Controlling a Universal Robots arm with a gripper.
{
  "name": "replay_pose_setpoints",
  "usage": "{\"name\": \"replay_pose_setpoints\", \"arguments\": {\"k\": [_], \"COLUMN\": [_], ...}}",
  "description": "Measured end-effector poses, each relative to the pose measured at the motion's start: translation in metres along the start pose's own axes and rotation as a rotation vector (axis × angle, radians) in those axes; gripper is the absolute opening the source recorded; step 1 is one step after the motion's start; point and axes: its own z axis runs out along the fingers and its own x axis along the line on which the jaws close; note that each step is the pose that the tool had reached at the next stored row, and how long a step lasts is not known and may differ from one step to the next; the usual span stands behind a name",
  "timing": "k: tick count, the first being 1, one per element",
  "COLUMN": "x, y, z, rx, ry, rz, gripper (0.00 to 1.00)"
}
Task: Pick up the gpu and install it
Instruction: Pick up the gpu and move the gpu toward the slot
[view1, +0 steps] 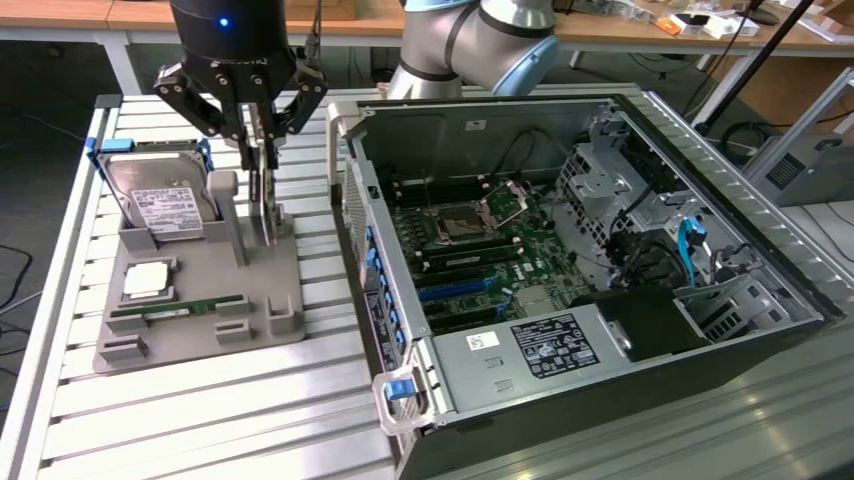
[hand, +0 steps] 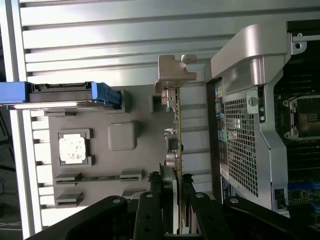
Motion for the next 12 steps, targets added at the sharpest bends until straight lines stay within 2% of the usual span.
{"name": "replay_pose_setpoints", "arguments": {"k": [12], "x": [-0.0001], "y": [0.0001], "z": [-0.0048], "rx": [0.0], "ry": [0.0], "rz": [0.0], "gripper": [0.27]}}
